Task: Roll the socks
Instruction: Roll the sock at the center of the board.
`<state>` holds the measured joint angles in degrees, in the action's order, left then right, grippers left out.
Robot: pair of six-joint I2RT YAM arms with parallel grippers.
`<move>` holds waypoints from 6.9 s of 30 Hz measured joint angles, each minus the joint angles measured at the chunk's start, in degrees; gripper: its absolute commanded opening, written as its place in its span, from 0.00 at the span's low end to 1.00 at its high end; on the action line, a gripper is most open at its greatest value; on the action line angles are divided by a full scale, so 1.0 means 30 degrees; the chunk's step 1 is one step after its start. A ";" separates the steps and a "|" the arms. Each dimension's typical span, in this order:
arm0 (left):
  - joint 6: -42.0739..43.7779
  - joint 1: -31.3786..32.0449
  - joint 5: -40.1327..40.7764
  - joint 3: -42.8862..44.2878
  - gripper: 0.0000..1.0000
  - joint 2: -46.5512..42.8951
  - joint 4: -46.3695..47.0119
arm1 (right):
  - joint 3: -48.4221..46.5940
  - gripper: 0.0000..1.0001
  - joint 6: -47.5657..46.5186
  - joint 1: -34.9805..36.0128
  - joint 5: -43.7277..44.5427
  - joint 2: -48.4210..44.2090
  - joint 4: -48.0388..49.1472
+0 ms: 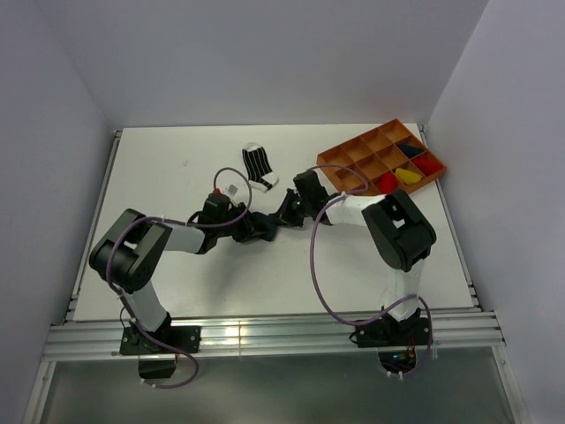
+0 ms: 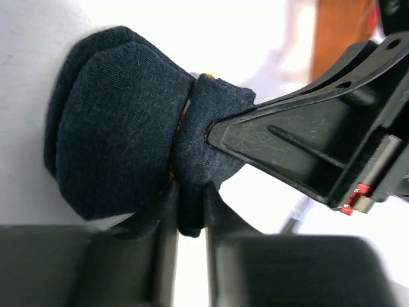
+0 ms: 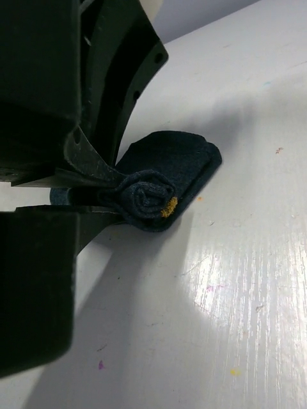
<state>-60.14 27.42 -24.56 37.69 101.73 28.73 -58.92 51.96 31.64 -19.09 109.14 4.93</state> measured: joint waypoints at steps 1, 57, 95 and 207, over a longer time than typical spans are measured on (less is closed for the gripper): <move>0.0393 0.0219 0.0597 -0.0007 0.38 -0.0372 -0.0488 | -0.0109 0.00 -0.0102 0.0051 0.0036 0.0000 -0.0168; 0.9959 1.0003 2.0101 0.4794 0.01 0.0372 -0.7410 | -0.1610 0.64 -0.0568 0.0321 0.0087 0.0102 -0.3417; 0.1756 0.1224 0.1107 -0.0357 0.02 -0.0576 0.0408 | -0.0466 0.27 0.0780 0.0160 0.0678 0.0029 -0.1209; 0.5945 0.5450 0.9318 0.0372 0.49 -0.4619 -0.4962 | -0.0758 0.00 0.0284 0.0066 0.1224 -0.0415 -0.2652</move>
<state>-42.30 43.77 3.40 38.81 87.88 13.85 -61.19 52.82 31.83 -15.42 107.90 -3.03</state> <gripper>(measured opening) 0.490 0.193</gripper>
